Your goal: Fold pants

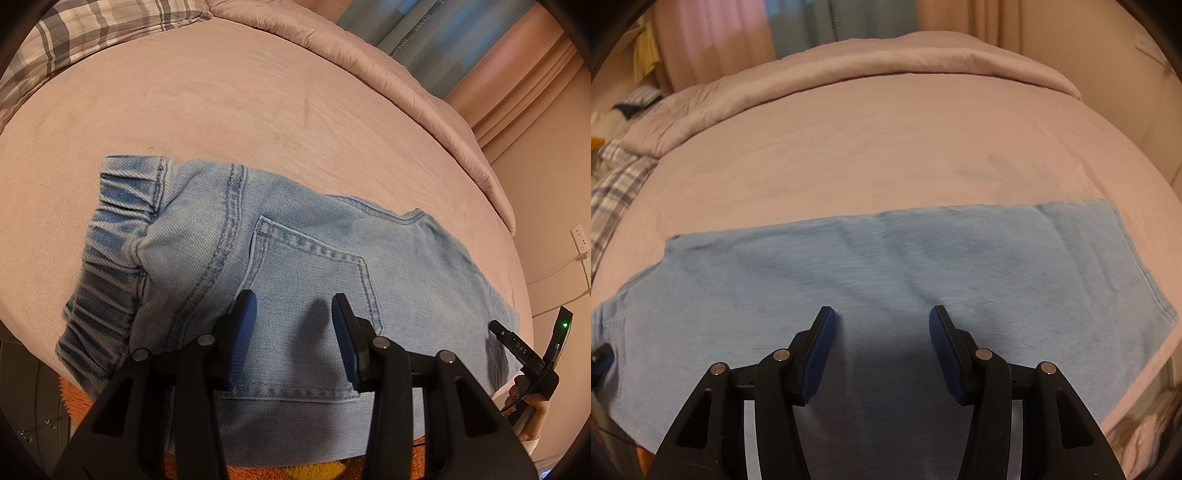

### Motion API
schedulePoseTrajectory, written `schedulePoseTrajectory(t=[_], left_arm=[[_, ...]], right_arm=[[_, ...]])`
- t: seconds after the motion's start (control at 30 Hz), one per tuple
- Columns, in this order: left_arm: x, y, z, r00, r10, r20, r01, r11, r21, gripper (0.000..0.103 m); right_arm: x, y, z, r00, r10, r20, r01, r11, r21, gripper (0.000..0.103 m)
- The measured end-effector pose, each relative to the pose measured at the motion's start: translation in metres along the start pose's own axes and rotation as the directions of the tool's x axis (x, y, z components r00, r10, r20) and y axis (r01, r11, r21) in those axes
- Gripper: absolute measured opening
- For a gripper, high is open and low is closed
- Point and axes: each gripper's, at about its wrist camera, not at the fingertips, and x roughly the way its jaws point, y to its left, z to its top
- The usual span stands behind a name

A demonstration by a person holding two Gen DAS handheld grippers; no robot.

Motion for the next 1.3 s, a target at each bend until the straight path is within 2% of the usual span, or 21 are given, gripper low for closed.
schedulePoseTrajectory(t=[0.13,1.3], left_arm=[[0.000,0.000,0.000,1.000,0.002,0.000,-0.002,1.000,0.003,0.043],[0.004,-0.009,-0.001,1.000,0.013,0.005,-0.013,1.000,0.005,0.047]], right_arm=[[0.000,-0.011,-0.001,0.996,-0.091,0.005,0.091,0.996,0.017,0.052],[0.002,-0.018,0.000,0.995,-0.099,0.011,0.099,0.995,0.029,0.052]])
